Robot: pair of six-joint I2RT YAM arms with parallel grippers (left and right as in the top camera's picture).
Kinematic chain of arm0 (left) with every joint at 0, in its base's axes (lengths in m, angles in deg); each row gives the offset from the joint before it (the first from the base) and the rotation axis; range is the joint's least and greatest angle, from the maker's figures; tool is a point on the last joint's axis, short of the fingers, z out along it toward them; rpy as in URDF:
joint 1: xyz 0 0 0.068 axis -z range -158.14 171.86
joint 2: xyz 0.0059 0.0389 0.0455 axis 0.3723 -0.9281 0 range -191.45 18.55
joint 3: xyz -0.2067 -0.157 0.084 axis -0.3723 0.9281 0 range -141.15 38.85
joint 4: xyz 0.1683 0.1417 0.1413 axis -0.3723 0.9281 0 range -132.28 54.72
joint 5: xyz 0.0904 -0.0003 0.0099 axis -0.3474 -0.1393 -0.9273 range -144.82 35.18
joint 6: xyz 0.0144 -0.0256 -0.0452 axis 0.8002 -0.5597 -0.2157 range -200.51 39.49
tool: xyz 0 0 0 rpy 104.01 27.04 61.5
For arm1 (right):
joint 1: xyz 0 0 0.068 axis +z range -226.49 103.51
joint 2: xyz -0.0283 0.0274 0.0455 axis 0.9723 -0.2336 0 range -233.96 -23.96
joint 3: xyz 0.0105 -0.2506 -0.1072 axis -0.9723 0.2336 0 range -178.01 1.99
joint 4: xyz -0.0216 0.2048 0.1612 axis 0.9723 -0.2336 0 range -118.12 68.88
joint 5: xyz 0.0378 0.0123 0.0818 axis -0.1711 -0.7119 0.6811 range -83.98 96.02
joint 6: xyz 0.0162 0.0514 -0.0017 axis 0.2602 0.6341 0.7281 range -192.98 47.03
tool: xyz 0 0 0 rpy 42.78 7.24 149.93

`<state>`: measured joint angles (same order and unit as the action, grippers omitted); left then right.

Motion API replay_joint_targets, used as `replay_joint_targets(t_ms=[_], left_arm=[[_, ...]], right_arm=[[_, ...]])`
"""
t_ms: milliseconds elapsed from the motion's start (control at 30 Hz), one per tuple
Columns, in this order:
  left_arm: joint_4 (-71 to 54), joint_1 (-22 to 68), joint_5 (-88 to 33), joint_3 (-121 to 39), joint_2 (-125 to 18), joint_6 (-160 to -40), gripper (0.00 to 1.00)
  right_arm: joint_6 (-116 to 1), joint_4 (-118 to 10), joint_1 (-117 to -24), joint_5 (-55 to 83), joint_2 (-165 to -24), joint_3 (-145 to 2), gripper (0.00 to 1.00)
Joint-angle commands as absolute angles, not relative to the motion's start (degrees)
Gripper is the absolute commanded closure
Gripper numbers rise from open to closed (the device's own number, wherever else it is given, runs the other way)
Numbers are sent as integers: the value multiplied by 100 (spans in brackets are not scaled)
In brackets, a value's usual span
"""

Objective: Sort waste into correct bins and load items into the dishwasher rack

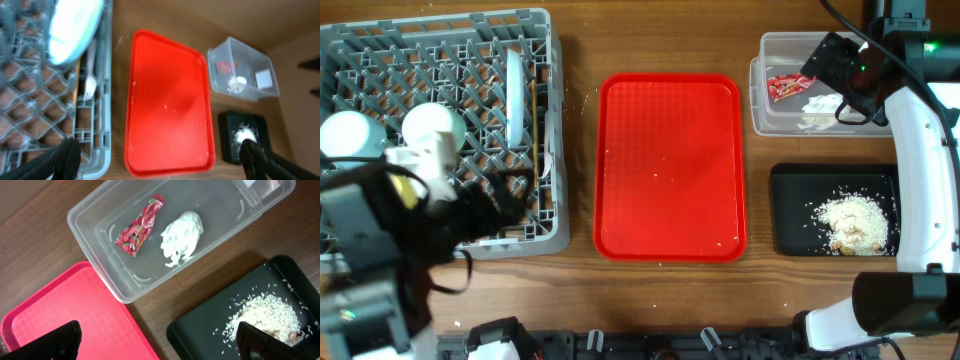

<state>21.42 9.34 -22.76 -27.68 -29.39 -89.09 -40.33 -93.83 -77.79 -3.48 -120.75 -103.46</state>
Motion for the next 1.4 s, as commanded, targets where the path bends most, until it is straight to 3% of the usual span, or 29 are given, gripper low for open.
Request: replay_joint_targets(t_ms=[0, 267, 667, 833, 1233, 1367], left_arm=[[962, 1577, -2453, -1447, -2111, -8819, 0], [669, 1828, -3138, -153, -1007, -8817, 0], [-2977, 1850, -3472, 2878, 875, -8848, 0], [-3167, 1850, -4812, 3333, 1432, -9796, 0], [-3844, 1854, -5363, 3853, 1838, -9742, 0], [-3798, 1854, -5468, 3853, 1838, -9121, 0]], right_arm=[[-4136, -9376, -7770, -427, -12040, -10414, 0], [-4136, -9376, -7770, -427, -12040, -10414, 0], [-4134, -9376, -7770, -427, -12040, -10414, 0], [-4136, -9376, -7770, -427, -12040, -10414, 0], [-4136, -9376, -7770, -427, -12040, -10414, 0], [-4134, -9376, -7770, -427, -12040, -10414, 0]])
